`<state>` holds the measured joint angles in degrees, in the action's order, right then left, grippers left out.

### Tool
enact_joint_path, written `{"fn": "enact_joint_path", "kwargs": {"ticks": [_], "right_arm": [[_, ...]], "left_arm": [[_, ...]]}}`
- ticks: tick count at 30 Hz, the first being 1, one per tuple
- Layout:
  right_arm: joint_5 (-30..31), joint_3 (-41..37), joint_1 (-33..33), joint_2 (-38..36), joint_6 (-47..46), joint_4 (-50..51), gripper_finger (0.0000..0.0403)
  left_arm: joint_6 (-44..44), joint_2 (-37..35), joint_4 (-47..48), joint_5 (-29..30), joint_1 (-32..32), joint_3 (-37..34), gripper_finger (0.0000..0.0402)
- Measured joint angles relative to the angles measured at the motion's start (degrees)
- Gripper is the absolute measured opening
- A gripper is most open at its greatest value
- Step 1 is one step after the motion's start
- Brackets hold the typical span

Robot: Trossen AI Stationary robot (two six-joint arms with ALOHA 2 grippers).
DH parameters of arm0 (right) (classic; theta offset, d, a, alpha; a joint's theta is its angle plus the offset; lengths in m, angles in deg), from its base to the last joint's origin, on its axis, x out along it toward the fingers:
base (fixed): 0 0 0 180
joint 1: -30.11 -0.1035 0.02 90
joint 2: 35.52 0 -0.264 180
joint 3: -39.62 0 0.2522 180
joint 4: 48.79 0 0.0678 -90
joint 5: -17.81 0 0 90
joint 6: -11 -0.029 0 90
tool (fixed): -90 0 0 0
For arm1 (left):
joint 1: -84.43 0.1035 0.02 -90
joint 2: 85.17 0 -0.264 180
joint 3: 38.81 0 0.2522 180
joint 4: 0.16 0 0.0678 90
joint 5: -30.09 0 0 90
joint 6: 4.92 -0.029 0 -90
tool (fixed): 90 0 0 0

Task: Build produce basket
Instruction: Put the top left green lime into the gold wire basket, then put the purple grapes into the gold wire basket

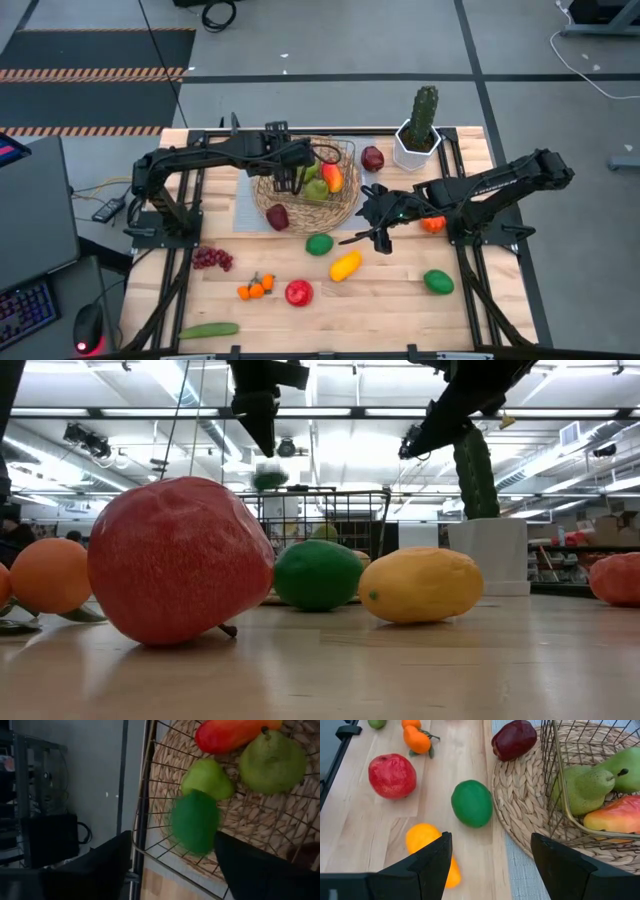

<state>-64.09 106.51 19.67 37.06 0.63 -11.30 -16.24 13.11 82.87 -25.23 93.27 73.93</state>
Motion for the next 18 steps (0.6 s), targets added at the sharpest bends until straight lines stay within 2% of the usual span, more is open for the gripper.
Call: {"fn": "enact_joint_path", "kwargs": {"ticks": [5, 9, 12, 18], "right_arm": [[0.0, 0.0, 0.0, 0.0, 0.0, -0.1, 0.0274], [-0.2, 0.0, 0.0, 0.0, 0.0, -0.1, 0.0275], [-0.2, 0.0, 0.0, 0.0, 0.0, 0.2, 0.0275], [-0.2, 0.0, 0.0, 0.0, 0.3, 0.3, 0.0274]], "left_arm": [[5.0, 0.0, 0.0, -0.2, 0.0, 0.0, 0.0344], [6.1, 0.0, 2.6, -6.1, -1.2, 0.0, 0.0352], [4.2, 0.2, 6.8, -9.2, -4.5, 0.0, 0.0352], [-2.6, 2.3, 11.4, -9.4, -13.8, -0.1, 0.0352]]}}
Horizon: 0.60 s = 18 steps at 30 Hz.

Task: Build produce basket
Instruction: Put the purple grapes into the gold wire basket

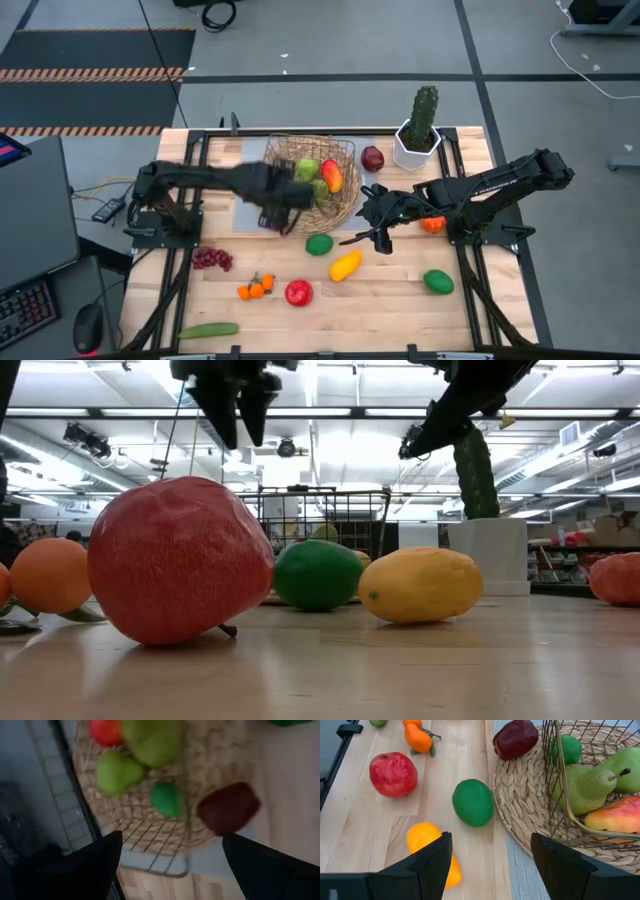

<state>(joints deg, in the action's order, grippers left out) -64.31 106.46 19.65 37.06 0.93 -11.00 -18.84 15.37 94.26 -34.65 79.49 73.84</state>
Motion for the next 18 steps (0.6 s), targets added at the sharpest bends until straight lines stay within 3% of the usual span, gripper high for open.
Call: {"fn": "enact_joint_path", "kwargs": {"ticks": [8, 18], "right_arm": [[0.0, 0.0, 0.0, 0.0, -0.3, 0.1, 0.0275], [-0.1, 0.0, -0.1, 0.0, 0.5, 0.1, 0.0275]], "left_arm": [[24.1, 4.1, 10.0, -2.0, -7.2, -0.4, 0.0353], [45.2, 0.1, 8.6, -17.0, -17.3, -19.5, 0.0352]]}}
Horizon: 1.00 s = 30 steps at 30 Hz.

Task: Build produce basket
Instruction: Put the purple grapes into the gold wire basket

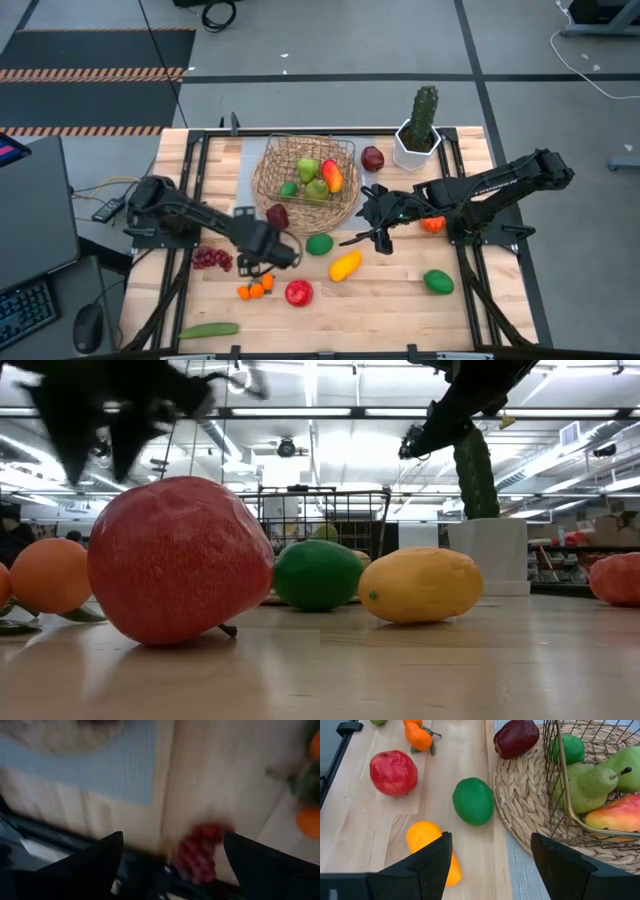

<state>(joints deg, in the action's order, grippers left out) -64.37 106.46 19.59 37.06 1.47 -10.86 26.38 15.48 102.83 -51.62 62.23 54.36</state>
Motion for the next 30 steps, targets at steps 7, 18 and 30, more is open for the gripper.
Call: {"fn": "enact_joint_path", "kwargs": {"ticks": [7, 18, 30], "right_arm": [[0.0, 0.0, 0.0, 0.0, 0.6, -0.6, 0.0275], [0.0, 0.0, 0.0, 0.0, 0.7, -3.1, 0.0275], [0.0, 0.0, 0.1, 0.0, 0.7, -3.1, 0.0275]], "left_arm": [[10.3, -7.3, -8.1, -5.5, -5.8, -11.8, 0.0341], [20.4, -15.7, -14.7, -9.3, -10.6, -26.6, 0.0323], [20.1, -15.7, -29.6, -10.6, -11.4, -40.9, 0.0321]]}}
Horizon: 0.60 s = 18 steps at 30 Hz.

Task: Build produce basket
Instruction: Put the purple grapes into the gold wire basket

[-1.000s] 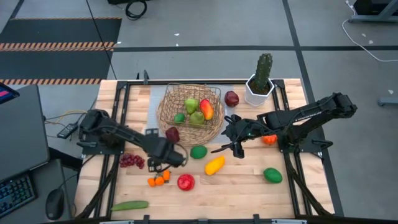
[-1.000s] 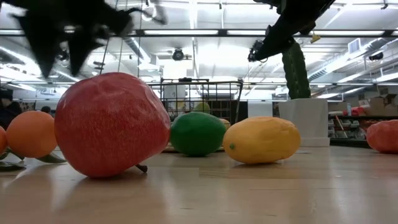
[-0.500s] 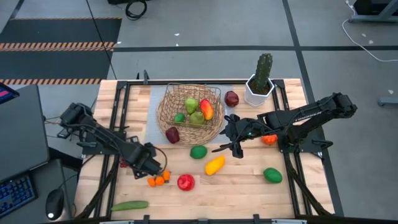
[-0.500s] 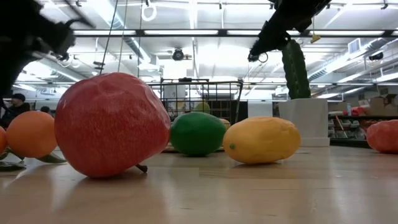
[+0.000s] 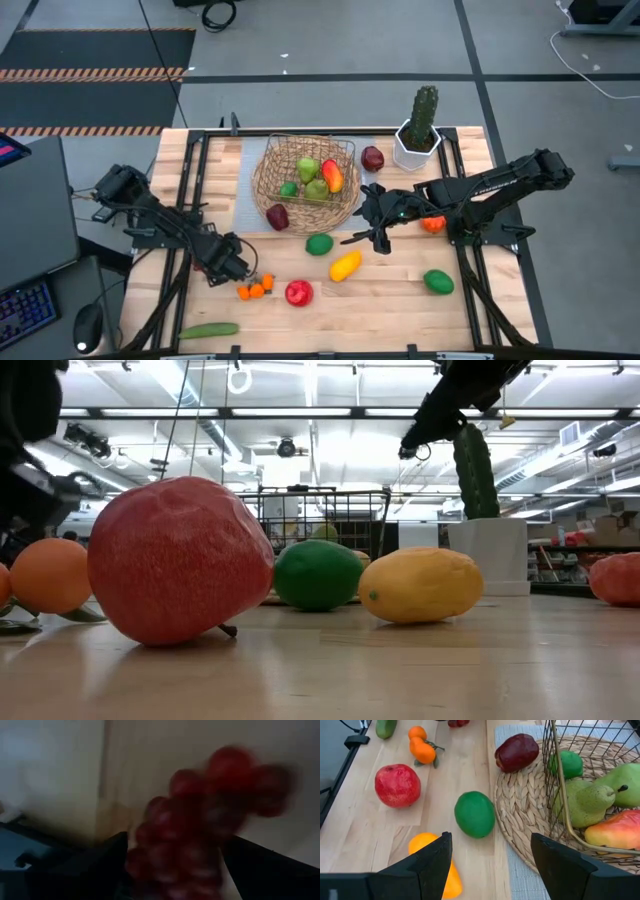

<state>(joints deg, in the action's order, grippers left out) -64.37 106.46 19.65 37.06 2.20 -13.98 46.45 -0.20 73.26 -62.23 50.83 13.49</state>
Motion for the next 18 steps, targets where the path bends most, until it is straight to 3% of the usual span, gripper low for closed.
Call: {"fn": "enact_joint_path", "kwargs": {"ticks": [6, 15, 18], "right_arm": [[0.0, 0.0, 0.0, 0.0, 0.0, -0.3, 0.0275], [0.0, 0.0, 0.0, 0.0, 1.0, -0.4, 0.0275], [0.0, 0.0, 0.0, 0.0, 1.0, -0.4, 0.0275]], "left_arm": [[-1.3, -0.2, -2.2, -0.6, 0.0, -1.6, 0.0280], [-1.1, -0.1, -5.4, -1.9, 0.0, -1.6, 0.0119], [-0.8, 0.0, -5.1, -2.3, 0.0, -0.9, 0.0106]]}}
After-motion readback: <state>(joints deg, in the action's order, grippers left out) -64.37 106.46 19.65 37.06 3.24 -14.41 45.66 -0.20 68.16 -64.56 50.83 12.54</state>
